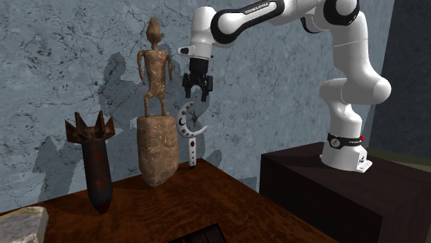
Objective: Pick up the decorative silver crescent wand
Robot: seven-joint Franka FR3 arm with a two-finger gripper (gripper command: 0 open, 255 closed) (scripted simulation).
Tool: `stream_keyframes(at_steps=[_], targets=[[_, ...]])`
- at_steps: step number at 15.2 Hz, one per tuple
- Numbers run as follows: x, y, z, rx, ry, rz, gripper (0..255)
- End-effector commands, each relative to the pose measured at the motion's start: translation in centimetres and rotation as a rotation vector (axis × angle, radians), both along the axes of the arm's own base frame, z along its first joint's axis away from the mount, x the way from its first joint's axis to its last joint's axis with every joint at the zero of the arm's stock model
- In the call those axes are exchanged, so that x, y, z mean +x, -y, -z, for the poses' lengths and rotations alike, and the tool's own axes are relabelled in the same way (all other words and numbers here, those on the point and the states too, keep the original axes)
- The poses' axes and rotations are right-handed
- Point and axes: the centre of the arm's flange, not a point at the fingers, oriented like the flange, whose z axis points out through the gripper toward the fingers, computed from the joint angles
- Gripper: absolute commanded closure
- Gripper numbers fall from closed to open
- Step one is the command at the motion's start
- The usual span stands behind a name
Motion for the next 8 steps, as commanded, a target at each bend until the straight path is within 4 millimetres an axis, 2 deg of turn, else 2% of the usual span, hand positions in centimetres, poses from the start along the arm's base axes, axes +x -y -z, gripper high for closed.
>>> stream_keyframes(at_steps=[1, 6, 8], targets=[[0.3, 0.4, 1.0, 0.0, 0.002, -0.004, 0], [0.3, 0.4, 3.9, 0.0, 0.002, -0.004, 0], [0.3, 0.4, 3.9, 0.0, 0.002, -0.004, 0]])
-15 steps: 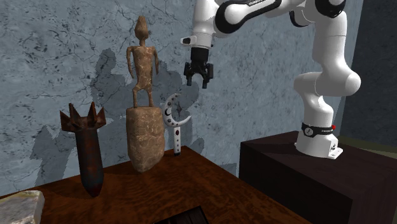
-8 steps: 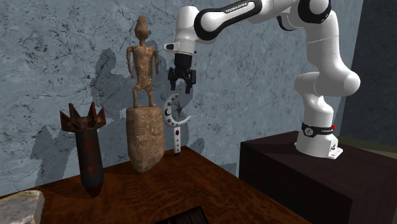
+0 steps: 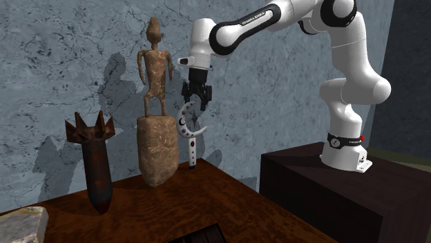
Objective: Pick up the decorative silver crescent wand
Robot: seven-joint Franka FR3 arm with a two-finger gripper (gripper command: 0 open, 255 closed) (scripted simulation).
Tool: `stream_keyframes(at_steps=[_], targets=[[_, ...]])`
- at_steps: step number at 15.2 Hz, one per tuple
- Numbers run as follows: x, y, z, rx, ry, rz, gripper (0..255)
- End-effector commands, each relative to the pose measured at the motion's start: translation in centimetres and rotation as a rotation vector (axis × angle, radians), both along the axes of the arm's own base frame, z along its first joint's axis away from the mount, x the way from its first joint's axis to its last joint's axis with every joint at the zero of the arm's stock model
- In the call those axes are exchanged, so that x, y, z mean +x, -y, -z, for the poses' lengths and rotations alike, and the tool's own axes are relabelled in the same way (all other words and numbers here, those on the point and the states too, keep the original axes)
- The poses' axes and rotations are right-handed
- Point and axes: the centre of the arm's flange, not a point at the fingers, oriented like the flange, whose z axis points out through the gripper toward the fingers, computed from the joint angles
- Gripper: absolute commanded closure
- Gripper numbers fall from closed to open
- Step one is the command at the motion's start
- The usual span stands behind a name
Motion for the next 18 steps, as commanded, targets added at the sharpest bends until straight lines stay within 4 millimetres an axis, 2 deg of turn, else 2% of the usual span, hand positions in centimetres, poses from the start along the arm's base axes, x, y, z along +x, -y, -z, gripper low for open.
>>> stream_keyframes(at_steps=[1, 10, 18], targets=[[0.0, 0.1, 0.2, 0.0, 0.001, 0.0, 255], [0.0, 0.0, 0.1, 0.0, 0.0, 0.0, 255], [0.0, 0.0, -4.1, 0.0, 0.0, 0.0, 255]])
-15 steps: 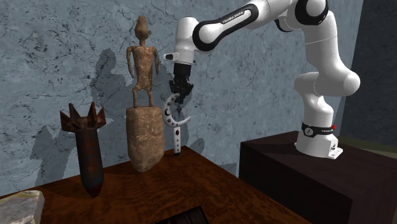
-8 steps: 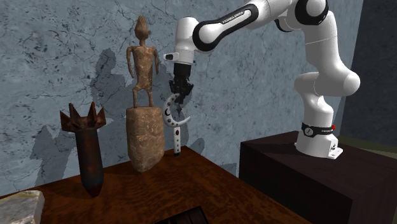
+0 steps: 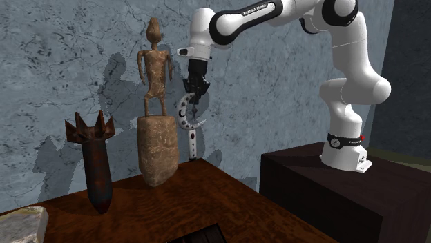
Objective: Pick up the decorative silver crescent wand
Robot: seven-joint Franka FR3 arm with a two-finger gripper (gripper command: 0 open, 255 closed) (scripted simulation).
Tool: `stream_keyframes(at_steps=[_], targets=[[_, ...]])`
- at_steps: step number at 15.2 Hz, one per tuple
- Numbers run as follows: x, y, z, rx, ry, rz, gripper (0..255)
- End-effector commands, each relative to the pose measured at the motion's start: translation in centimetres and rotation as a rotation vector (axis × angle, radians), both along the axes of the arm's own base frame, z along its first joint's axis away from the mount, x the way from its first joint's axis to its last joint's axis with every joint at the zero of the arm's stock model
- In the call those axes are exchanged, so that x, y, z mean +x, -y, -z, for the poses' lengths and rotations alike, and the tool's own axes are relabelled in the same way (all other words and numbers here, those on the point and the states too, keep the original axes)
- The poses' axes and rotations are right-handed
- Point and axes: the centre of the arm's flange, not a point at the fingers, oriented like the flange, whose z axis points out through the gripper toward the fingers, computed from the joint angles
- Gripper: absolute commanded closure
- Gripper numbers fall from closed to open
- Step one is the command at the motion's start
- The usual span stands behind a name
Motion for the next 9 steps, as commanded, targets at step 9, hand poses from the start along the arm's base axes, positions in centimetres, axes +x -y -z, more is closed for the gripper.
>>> stream_keyframes(at_steps=[9], targets=[[-0.1, 0.1, -4.4, 0.0, 0.0, 0.0, 255]])
